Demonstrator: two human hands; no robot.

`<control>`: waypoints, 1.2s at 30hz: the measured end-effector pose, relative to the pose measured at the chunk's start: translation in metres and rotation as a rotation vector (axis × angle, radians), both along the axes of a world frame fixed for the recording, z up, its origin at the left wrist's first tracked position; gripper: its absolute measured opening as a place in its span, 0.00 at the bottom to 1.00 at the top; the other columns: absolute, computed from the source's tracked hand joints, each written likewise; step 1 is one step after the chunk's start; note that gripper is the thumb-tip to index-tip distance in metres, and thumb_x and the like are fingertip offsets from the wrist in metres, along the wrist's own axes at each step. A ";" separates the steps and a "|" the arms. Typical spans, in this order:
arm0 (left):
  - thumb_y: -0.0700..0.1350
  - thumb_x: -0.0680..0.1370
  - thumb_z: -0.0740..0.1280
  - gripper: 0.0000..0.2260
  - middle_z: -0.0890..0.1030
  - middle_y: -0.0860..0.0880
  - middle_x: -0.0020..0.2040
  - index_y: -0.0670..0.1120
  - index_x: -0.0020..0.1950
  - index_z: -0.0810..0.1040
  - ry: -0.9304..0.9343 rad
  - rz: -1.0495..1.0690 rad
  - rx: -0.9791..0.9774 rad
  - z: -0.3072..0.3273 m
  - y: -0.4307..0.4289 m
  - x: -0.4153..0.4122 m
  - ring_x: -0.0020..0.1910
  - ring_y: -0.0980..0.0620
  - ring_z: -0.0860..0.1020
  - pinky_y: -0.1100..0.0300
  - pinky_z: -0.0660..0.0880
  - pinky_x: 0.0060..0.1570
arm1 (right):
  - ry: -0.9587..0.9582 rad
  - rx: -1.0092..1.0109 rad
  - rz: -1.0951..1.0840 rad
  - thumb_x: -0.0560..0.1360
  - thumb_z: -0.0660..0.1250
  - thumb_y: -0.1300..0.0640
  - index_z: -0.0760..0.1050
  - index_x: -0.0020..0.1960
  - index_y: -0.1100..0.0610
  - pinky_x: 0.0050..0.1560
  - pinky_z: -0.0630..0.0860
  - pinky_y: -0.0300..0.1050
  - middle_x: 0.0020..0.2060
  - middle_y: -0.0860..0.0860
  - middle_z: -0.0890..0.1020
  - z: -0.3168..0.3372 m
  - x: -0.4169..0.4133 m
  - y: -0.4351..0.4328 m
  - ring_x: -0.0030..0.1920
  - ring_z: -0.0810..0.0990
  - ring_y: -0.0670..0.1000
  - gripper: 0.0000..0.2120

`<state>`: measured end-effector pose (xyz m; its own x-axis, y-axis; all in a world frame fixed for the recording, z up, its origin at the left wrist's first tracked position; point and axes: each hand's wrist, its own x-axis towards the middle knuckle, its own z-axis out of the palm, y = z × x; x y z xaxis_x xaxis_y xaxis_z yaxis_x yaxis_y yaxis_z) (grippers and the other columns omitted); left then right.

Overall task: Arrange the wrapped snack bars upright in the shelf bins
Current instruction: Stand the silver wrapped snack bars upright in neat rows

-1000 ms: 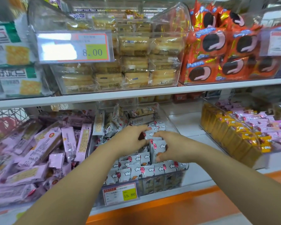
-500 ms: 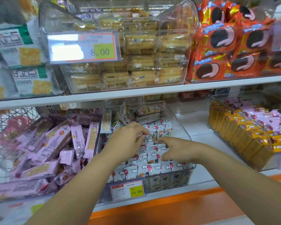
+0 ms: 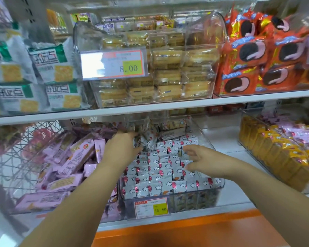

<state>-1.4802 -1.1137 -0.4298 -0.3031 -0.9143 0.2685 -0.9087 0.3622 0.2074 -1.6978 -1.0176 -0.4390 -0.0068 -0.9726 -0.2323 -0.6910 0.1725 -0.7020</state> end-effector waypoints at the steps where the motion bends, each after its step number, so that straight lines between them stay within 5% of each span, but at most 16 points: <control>1: 0.53 0.75 0.69 0.22 0.74 0.41 0.62 0.51 0.68 0.72 -0.013 0.004 -0.003 -0.002 0.001 -0.001 0.55 0.41 0.77 0.50 0.76 0.53 | -0.017 -0.020 0.014 0.77 0.64 0.58 0.53 0.76 0.52 0.69 0.64 0.45 0.75 0.52 0.60 0.002 0.000 0.001 0.72 0.64 0.53 0.32; 6: 0.44 0.75 0.69 0.18 0.69 0.40 0.64 0.46 0.65 0.73 0.006 0.052 -0.054 -0.002 0.007 -0.004 0.50 0.39 0.77 0.51 0.74 0.47 | -0.055 -0.141 0.031 0.78 0.63 0.59 0.58 0.75 0.51 0.65 0.64 0.40 0.73 0.48 0.64 0.010 -0.001 0.009 0.71 0.65 0.48 0.28; 9: 0.37 0.73 0.66 0.15 0.77 0.39 0.55 0.43 0.60 0.77 0.161 0.035 -0.135 0.002 0.004 0.003 0.44 0.40 0.78 0.55 0.72 0.39 | -0.073 -0.209 0.018 0.78 0.63 0.59 0.63 0.72 0.50 0.61 0.69 0.39 0.70 0.47 0.68 0.015 -0.004 0.012 0.68 0.69 0.47 0.24; 17: 0.41 0.75 0.67 0.09 0.81 0.49 0.50 0.45 0.55 0.80 0.753 0.081 -0.235 0.018 0.039 0.018 0.43 0.55 0.75 0.64 0.69 0.41 | -0.161 -0.437 -0.009 0.77 0.63 0.62 0.73 0.56 0.45 0.47 0.74 0.28 0.57 0.45 0.78 0.028 0.006 0.020 0.53 0.77 0.37 0.14; 21: 0.40 0.76 0.67 0.07 0.82 0.50 0.45 0.49 0.51 0.80 1.084 -0.022 0.094 0.020 0.061 0.001 0.30 0.61 0.77 0.70 0.72 0.30 | -0.238 -0.497 -0.022 0.75 0.67 0.61 0.68 0.60 0.38 0.46 0.76 0.34 0.58 0.41 0.74 0.030 0.014 0.027 0.56 0.76 0.40 0.22; 25: 0.35 0.77 0.64 0.06 0.82 0.43 0.46 0.41 0.49 0.80 1.419 -0.066 0.705 0.020 0.081 -0.026 0.36 0.52 0.78 0.66 0.76 0.31 | -0.263 -0.548 -0.021 0.73 0.70 0.61 0.70 0.56 0.40 0.54 0.75 0.37 0.58 0.37 0.74 0.030 0.013 0.032 0.58 0.74 0.39 0.20; 28: 0.40 0.78 0.65 0.05 0.81 0.47 0.39 0.41 0.47 0.81 1.448 -0.050 0.834 0.016 0.085 -0.032 0.35 0.52 0.79 0.66 0.77 0.31 | -0.319 -0.517 -0.064 0.73 0.70 0.59 0.76 0.51 0.48 0.53 0.78 0.42 0.52 0.45 0.81 0.028 0.004 0.034 0.53 0.79 0.43 0.10; 32: 0.45 0.76 0.68 0.05 0.82 0.46 0.48 0.47 0.50 0.79 1.170 -0.202 0.772 0.006 0.081 -0.032 0.43 0.53 0.81 0.63 0.79 0.38 | -0.419 -0.468 -0.155 0.74 0.68 0.58 0.76 0.52 0.54 0.38 0.79 0.38 0.46 0.51 0.83 0.023 -0.003 0.035 0.37 0.80 0.39 0.08; 36: 0.48 0.76 0.68 0.05 0.82 0.50 0.52 0.54 0.50 0.77 1.020 -0.197 0.601 0.003 0.078 -0.037 0.46 0.57 0.80 0.60 0.76 0.47 | -0.631 -0.469 -0.256 0.69 0.73 0.61 0.75 0.52 0.54 0.47 0.81 0.42 0.52 0.54 0.81 0.022 -0.010 0.029 0.47 0.83 0.50 0.14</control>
<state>-1.5176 -1.0355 -0.4265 -0.3476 -0.9376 0.0129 -0.1672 0.0755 0.9830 -1.7075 -0.9886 -0.4166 -0.2456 -0.9556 0.1626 -0.1217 -0.1360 -0.9832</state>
